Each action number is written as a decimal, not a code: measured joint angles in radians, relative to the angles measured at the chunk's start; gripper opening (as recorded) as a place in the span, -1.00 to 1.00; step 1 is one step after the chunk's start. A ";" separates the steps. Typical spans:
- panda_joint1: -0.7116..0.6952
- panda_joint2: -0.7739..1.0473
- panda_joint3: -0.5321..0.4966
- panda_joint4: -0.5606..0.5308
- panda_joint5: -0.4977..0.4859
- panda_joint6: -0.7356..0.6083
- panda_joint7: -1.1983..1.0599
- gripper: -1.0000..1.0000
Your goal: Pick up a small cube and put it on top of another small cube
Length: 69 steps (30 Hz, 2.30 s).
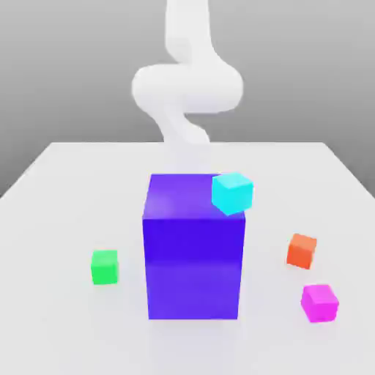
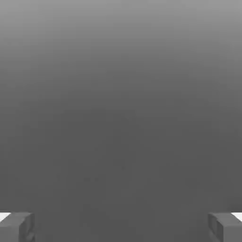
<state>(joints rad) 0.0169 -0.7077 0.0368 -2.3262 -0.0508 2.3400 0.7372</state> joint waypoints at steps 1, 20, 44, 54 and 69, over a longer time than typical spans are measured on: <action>0.008 0.040 0.014 -0.011 -0.022 0.017 -0.027 0.00; 0.224 0.727 0.176 -0.213 -0.208 0.332 -0.646 0.00; 0.277 0.998 0.219 -0.253 -0.194 0.516 -0.866 -1.00; 0.212 0.824 0.164 -0.229 -0.156 0.421 -0.721 -1.00; -0.129 0.560 -0.026 -0.340 -0.111 0.382 -0.200 -1.00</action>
<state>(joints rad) -0.1123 -0.1479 0.0105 -2.6659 -0.1619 2.7222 0.5372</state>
